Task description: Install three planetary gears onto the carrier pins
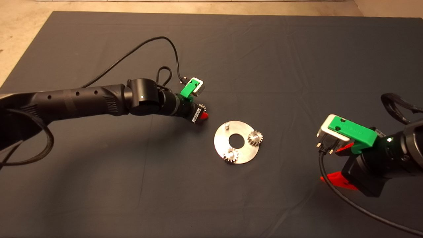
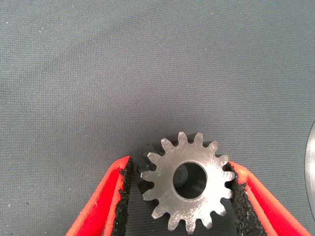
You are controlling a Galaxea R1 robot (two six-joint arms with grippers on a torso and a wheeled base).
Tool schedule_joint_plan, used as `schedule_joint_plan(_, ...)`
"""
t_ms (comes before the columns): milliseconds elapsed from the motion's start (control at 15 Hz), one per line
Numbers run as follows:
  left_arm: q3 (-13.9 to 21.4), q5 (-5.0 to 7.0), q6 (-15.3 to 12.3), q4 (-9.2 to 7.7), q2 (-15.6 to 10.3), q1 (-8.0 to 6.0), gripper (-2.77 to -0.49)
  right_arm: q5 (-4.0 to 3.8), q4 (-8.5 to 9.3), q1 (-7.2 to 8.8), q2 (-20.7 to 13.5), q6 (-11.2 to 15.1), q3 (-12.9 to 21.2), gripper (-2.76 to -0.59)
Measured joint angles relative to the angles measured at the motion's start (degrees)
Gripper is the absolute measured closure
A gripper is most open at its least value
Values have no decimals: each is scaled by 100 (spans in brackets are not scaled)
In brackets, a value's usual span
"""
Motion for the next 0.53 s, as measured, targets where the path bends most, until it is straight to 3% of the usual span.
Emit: schedule_joint_plan(533, 37, 9, 3, 48, -13, 17, -107, 0, 103, 148, 1, 0, -3, -186)
